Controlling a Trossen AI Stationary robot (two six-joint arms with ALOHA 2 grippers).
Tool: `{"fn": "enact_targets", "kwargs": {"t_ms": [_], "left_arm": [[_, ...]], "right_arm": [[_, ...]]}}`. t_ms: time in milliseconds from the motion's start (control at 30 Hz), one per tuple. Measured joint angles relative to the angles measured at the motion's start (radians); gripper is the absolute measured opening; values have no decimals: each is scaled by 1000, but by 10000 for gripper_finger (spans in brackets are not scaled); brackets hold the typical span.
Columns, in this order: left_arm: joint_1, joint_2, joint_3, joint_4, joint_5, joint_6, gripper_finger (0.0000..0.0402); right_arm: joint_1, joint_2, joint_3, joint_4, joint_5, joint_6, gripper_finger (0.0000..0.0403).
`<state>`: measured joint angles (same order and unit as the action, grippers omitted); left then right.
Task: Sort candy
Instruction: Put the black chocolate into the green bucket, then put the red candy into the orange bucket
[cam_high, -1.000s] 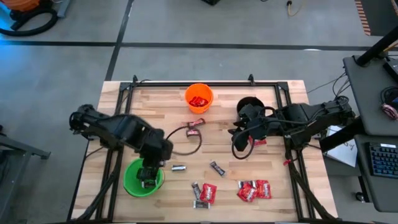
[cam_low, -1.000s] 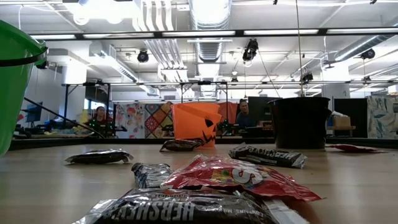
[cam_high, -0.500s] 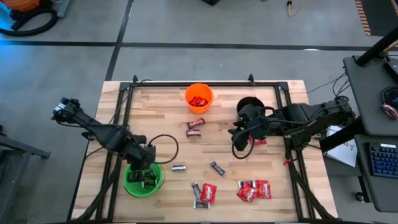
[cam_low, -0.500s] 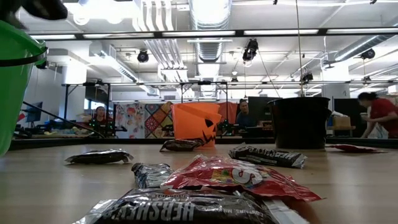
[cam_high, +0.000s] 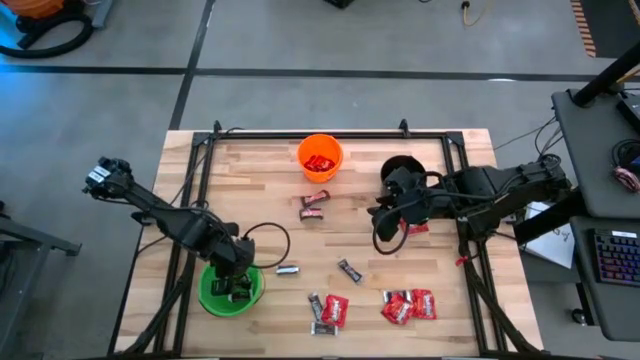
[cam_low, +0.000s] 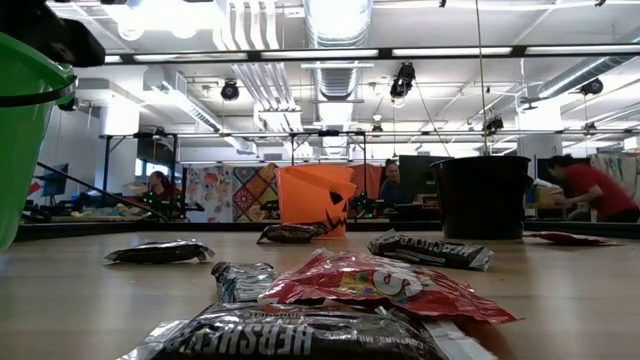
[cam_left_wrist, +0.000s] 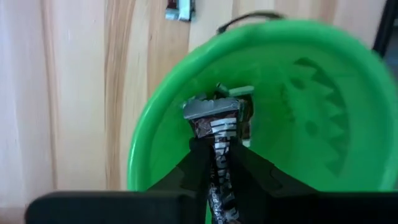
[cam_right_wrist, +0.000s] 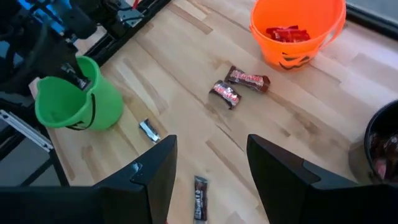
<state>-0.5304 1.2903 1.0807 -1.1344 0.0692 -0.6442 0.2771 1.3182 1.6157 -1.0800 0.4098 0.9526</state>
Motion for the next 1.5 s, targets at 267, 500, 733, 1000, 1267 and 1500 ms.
{"fn": "enact_targets", "kwargs": {"t_ms": [267,500,733,1000,1267,1500], "left_arm": [[-1,0,40,-11,1,-17,97],[0,0,145,-14,-2,-12,131],[5,0,320,-9,-169,69,123],[57,0,428,22,-271,191,115],[134,0,431,151,-270,342,115],[185,0,430,153,-270,365,115]], "right_arm": [[0,0,0,-154,-64,168,198],[-1,0,-12,-293,-119,288,250],[-11,0,-98,-359,-175,358,282],[-67,0,-327,-353,-264,371,276],[-137,-1,-559,-174,-333,329,278],[-198,18,-732,4,-342,306,268]]}}
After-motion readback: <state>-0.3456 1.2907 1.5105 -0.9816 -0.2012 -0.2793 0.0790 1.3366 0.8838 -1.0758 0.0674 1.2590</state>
